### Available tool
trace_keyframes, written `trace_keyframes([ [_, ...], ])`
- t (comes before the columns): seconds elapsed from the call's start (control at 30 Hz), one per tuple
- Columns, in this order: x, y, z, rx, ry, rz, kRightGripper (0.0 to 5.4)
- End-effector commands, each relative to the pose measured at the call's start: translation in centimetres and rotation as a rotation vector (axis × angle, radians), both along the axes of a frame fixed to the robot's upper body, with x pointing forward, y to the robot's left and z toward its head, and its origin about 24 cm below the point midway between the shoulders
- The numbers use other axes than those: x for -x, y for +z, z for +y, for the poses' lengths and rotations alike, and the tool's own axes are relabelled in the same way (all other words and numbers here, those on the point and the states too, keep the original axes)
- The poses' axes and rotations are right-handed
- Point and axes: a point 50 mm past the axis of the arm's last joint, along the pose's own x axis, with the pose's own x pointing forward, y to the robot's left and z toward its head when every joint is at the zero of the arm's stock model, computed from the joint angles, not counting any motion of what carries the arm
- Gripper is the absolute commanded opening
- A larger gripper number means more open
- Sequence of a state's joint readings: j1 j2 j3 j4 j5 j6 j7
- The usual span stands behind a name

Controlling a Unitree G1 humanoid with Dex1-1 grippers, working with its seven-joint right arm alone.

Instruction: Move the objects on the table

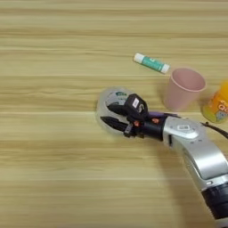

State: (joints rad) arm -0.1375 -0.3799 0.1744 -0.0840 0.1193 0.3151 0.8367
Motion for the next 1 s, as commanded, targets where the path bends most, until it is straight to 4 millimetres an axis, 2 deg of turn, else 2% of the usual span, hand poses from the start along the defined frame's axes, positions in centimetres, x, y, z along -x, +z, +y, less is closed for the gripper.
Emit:
trace_keyframes([
  [0.03,-1.3,2.9,1.3,-0.045,0.031,-0.125,1.61],
  [0.5,-2.1,1.8,3.8,-0.061,0.085,-0.084,1.57],
  [0.83,-2.6,1.7,3.4,-0.063,0.054,-0.103,1.57],
  [0.87,-2.6,1.7,3.4,-0.063,0.051,-0.106,1.86],
  [1.0,-2.4,1.8,3.2,-0.059,0.045,-0.121,2.16],
])
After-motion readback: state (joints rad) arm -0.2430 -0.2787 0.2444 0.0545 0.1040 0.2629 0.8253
